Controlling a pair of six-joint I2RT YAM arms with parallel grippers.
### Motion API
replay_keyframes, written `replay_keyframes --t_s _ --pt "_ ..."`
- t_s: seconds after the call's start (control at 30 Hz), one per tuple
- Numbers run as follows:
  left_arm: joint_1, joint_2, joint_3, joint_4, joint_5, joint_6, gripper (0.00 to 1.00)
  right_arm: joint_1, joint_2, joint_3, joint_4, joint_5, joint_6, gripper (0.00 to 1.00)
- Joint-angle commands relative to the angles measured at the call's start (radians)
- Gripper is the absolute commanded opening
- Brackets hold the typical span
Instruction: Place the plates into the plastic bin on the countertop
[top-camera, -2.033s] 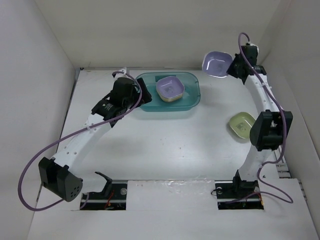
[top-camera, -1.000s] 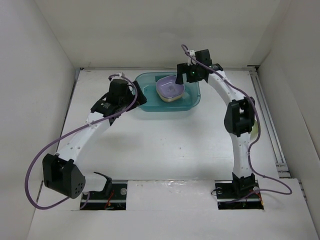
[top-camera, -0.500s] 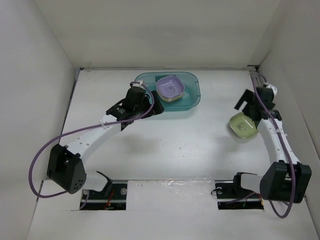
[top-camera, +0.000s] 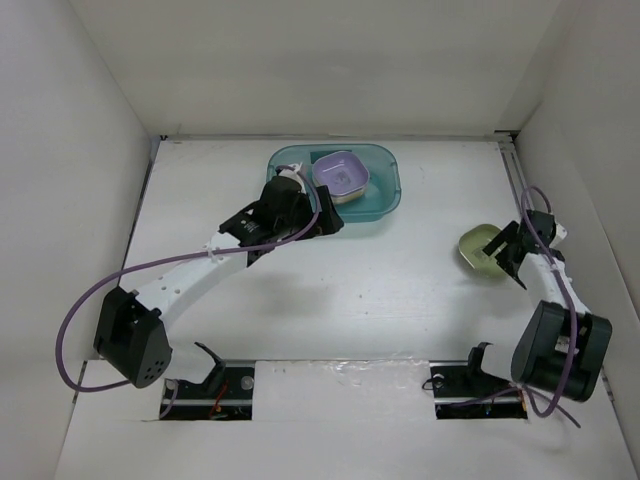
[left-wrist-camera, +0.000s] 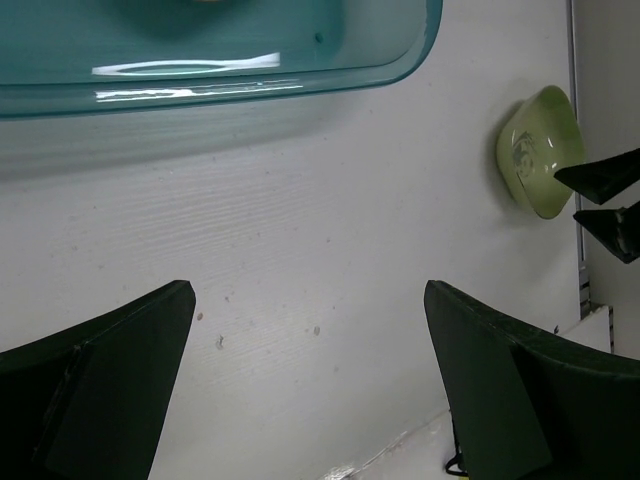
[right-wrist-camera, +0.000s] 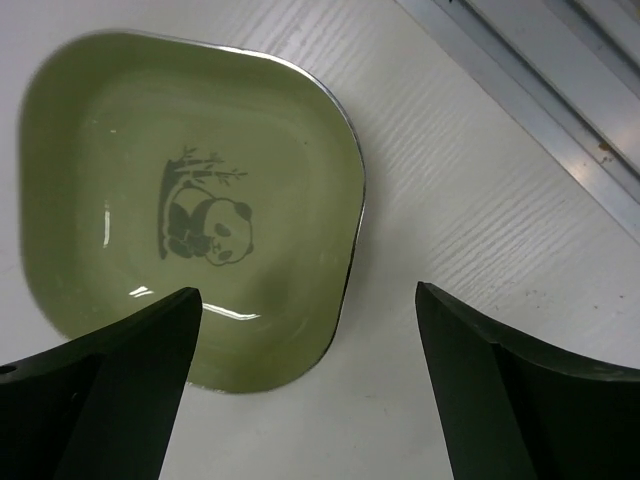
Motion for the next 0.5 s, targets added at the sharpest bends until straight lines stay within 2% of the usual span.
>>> replay_keyframes --t_s 0.0,0.07,0.17,0.23,0.33,0.4,0.47 --pt "0.001 -0.041 -0.017 0.044 0.020 0.016 1.00 -0.009 0.086 -0.010 0.097 -0.007 0.026 0.92" --pt "0.001 -0.041 -0.017 0.044 0.011 0.016 1.00 -0.018 0.130 0.011 0.097 0.004 0.026 0.89" --pt "0.001 -0.041 -0.006 0.035 0.000 0.016 1.00 -0.019 0.183 0.043 0.097 0.005 0.026 0.72" --pt "0.001 -0.051 -0.006 0.024 -0.012 0.016 1.00 -0.019 0.193 0.043 0.097 0.005 0.017 0.64" --pt "0.001 -0.051 0.015 -0.002 -0.061 0.016 1.00 -0.029 0.216 0.068 0.108 -0.004 -0.003 0.33" --pt "0.021 -0.061 0.015 -0.017 -0.075 -0.007 1.00 -0.029 0.229 0.094 0.096 -0.035 -0.003 0.00" --pt "0.051 -0.096 0.001 -0.027 -0.086 -0.036 1.00 -0.029 0.214 0.103 0.096 -0.071 -0.003 0.00"
